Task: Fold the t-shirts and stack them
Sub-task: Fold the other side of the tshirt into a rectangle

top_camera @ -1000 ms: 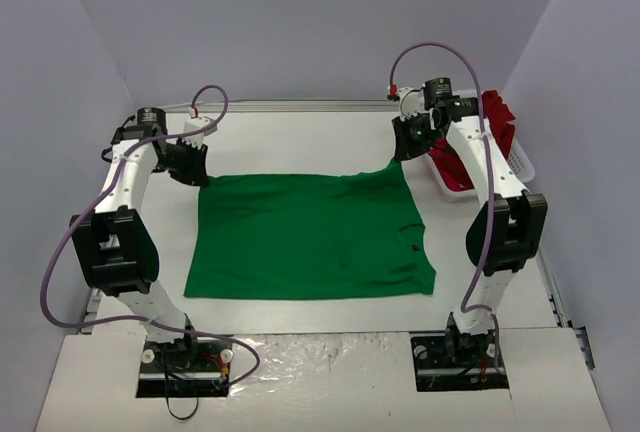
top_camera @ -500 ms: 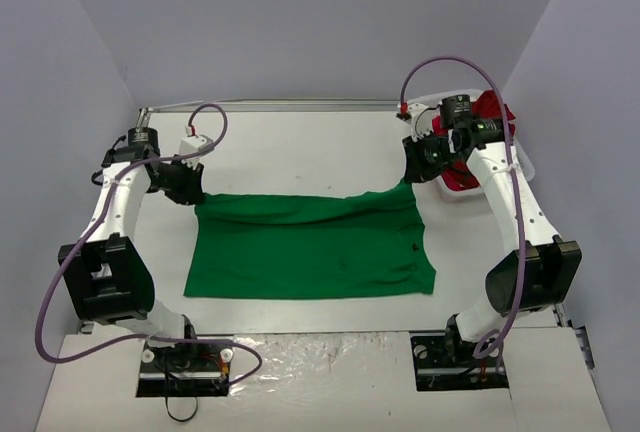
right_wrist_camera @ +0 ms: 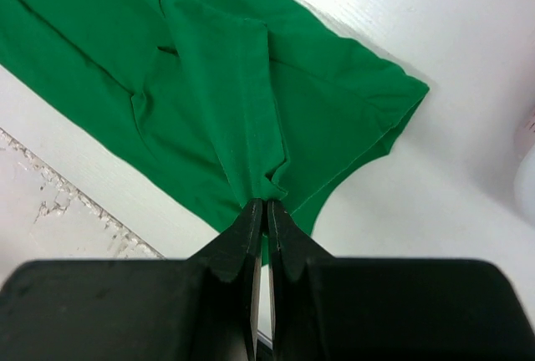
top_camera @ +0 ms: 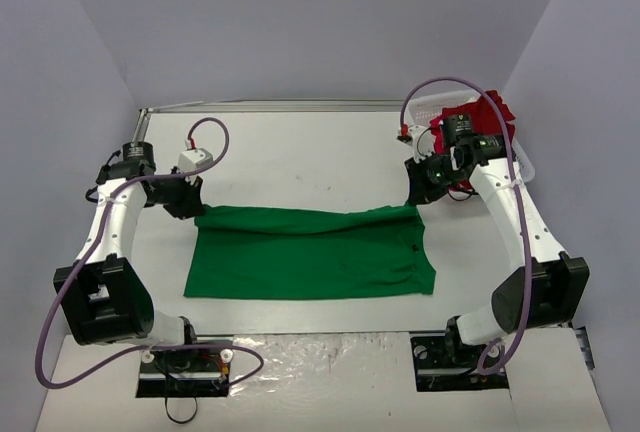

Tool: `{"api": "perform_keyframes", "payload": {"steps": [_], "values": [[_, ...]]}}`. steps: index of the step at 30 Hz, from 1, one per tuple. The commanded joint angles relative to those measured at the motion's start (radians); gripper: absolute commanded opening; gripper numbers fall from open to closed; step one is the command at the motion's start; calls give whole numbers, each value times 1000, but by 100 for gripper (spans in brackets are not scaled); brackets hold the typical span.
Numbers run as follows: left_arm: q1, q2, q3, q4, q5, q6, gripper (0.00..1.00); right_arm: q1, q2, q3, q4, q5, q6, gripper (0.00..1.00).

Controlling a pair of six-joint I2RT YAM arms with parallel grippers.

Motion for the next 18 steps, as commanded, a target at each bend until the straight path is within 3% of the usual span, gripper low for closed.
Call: {"api": "perform_keyframes", "payload": {"steps": [1, 18], "values": [[14, -28, -3, -42, 51, 74, 2, 7, -45, -29, -56, 1, -22, 0], [29, -28, -37, -144, 76, 228, 2, 47, 48, -9, -186, 29, -134, 0]]}}
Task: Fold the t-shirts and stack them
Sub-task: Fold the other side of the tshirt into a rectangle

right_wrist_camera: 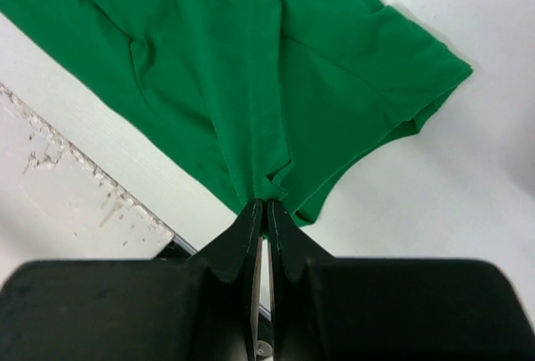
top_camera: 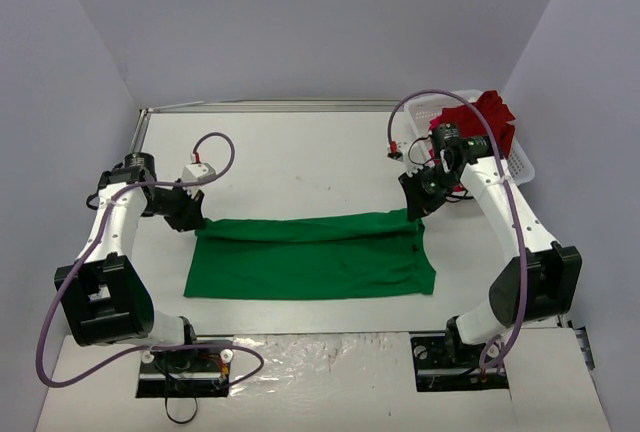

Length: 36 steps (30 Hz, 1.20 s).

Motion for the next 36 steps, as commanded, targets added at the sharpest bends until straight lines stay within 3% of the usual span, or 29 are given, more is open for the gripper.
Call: {"api": "perform_keyframes", "payload": {"steps": [1, 2, 4, 6, 7, 10, 16, 28, 36], "values": [[9, -31, 21, -85, 48, 95, 2, 24, 54, 37, -138, -4, -75, 0], [9, -34, 21, -91, 51, 103, 4, 33, 70, 39, -202, -12, -125, 4], [9, -38, 23, -131, 58, 142, 19, 53, 93, 18, -231, -9, -144, 13], [9, -41, 24, -194, 70, 211, 20, 64, 94, -5, -229, 4, -155, 18], [9, -42, 20, -208, 71, 227, 20, 71, 93, -19, -229, 8, -158, 27], [9, -39, 26, -278, 71, 296, 26, 74, 97, -30, -226, 8, -164, 32], [9, -8, 49, -309, 74, 304, 29, 77, 157, -7, -188, 4, -162, 33], [9, -7, 9, -165, 64, 48, 29, 160, 468, 165, -122, -93, -181, 31], [9, -45, -55, -110, 18, 5, 29, 177, 614, 226, -99, -111, -204, 31]]}}
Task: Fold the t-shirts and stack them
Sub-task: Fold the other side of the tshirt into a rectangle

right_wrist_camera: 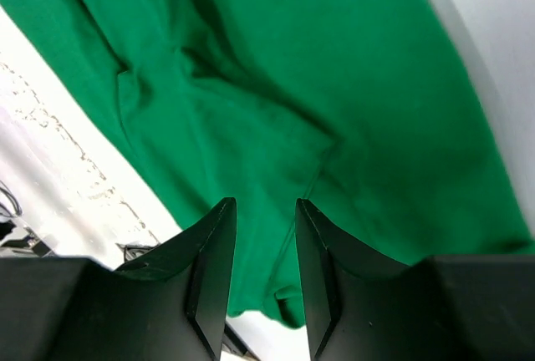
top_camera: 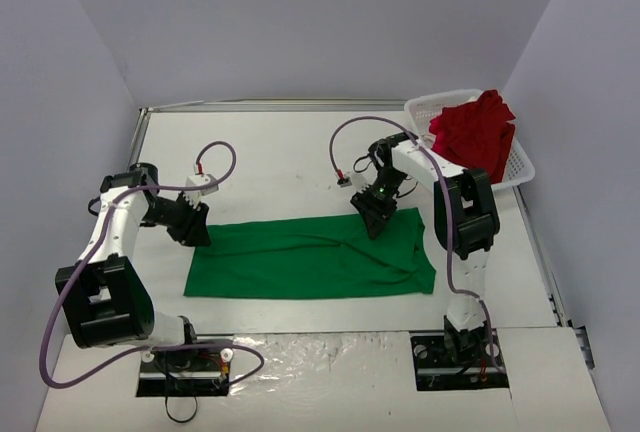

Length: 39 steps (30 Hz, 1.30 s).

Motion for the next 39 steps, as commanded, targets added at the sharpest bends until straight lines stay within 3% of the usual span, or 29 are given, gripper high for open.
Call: {"api": "perform_keyframes", "payload": {"steps": [1, 15, 23, 25, 26, 39], "values": [[6, -39, -14, 24, -13, -30, 29, 6, 41, 38, -36, -25, -30, 31], [7, -48, -1, 77, -1, -88, 29, 4, 121, 91, -32, -3, -63, 35], [7, -45, 9, 62, 19, -80, 29, 10, 118, 58, -48, -27, -90, 16], [7, -46, 7, 67, 16, -80, 29, 12, 104, 45, -47, -30, -92, 2], [6, -46, 7, 67, 16, -79, 29, 12, 98, 44, -48, -32, -92, 0], [7, -85, -13, 79, 27, -86, 29, 56, -40, 21, -70, -39, -52, 0]]}}
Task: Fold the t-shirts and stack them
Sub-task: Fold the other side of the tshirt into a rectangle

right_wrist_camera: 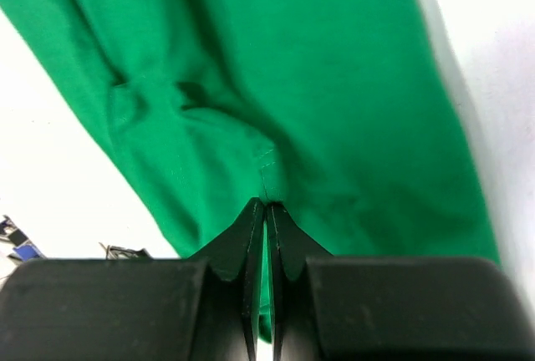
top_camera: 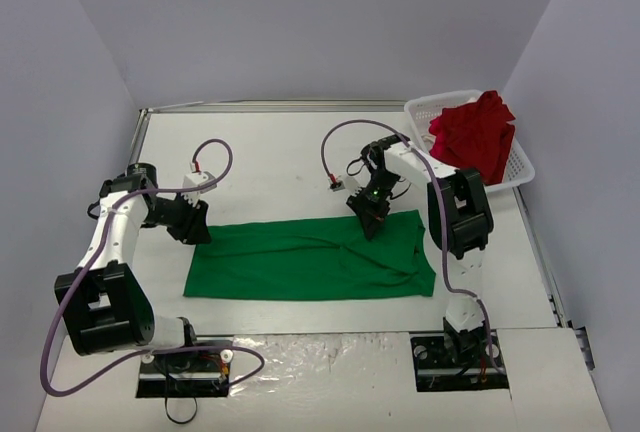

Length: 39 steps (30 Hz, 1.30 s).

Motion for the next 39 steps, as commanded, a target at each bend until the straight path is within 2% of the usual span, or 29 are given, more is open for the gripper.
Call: {"api": "perform_keyframes", "payload": {"steps": [1, 9, 18, 39], "values": [[5, -59, 18, 2, 26, -7, 29, 37, -122, -20, -78, -19, 20, 0], [5, -81, 31, -4, 34, -16, 29, 112, -214, -96, -89, 5, 44, 0], [5, -114, 13, -7, 38, -19, 29, 184, -242, -179, -89, 9, 47, 0], [5, -188, -10, 8, -6, -47, 29, 304, -78, -152, -63, -31, 44, 0]]}}
